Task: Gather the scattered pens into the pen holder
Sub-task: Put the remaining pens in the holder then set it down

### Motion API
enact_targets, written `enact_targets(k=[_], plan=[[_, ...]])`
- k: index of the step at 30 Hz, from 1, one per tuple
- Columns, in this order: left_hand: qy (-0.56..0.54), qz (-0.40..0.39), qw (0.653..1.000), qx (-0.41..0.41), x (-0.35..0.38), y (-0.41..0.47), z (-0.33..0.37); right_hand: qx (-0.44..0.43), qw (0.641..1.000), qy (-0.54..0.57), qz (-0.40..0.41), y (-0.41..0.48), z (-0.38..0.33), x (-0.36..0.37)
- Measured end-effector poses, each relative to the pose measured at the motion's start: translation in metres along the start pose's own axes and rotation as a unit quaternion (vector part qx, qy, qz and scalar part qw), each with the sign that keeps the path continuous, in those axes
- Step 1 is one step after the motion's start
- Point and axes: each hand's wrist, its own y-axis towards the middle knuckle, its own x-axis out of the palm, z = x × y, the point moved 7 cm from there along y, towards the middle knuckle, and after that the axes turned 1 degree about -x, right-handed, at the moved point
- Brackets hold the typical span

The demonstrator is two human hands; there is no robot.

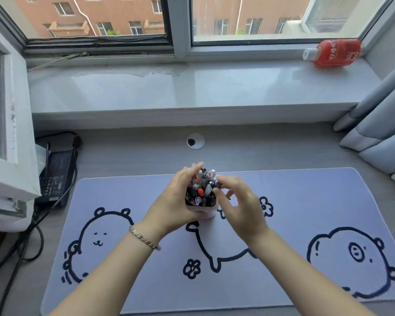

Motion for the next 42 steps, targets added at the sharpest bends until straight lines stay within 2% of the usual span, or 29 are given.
enact_targets(k=[3,7,10,12,16,20,22,25,27,30,34,38,42], plan=[[0.007,0.018,1.0,-0.018,0.0,-0.001,-0.006,-0.029,0.999,-0.043,0.013,0.001,-0.007,-0.011],[-0.031,0.037,0.998,-0.043,0.003,-0.003,-0.011,0.069,0.995,-0.066,-0.022,-0.008,0.001,-0.007],[-0.058,0.039,0.996,-0.059,0.007,-0.003,-0.015,0.143,0.989,-0.013,0.015,-0.003,0.013,-0.004],[-0.091,0.058,0.992,-0.072,0.011,-0.003,-0.017,0.146,0.989,0.002,0.018,-0.004,0.011,-0.002],[-0.085,0.146,0.981,-0.09,0.012,-0.007,-0.012,0.171,0.984,0.029,-0.042,-0.01,0.005,-0.005],[-0.088,0.162,0.978,-0.097,0.013,-0.008,-0.01,0.267,0.961,0.037,-0.064,-0.01,0.029,-0.014],[-0.097,0.167,0.976,-0.1,0.014,-0.009,-0.009,0.302,0.95,0.009,-0.075,-0.009,0.048,-0.016],[-0.113,0.194,0.971,-0.087,0.02,-0.017,-0.007,0.351,0.924,-0.066,-0.136,-0.008,0.077,-0.014],[-0.087,0.214,0.971,-0.062,0.027,-0.024,-0.004,0.37,0.908,-0.105,-0.168,-0.007,0.092,-0.012],[-0.058,0.245,0.966,-0.063,0.035,-0.026,-0.003,0.373,0.889,-0.148,-0.219,-0.006,0.1,-0.008],[-0.1,0.273,0.954,-0.071,0.025,-0.02,-0.007,0.344,0.876,-0.193,-0.277,0.002,0.097,-0.003],[-0.149,0.299,0.94,-0.069,-0.02,-0.005,-0.032,0.331,0.87,-0.211,-0.299,0.015,0.092,0.002],[-0.137,0.342,0.928,-0.054,-0.078,0.016,-0.063,0.312,0.868,-0.218,-0.318,0.028,0.086,0.011]])
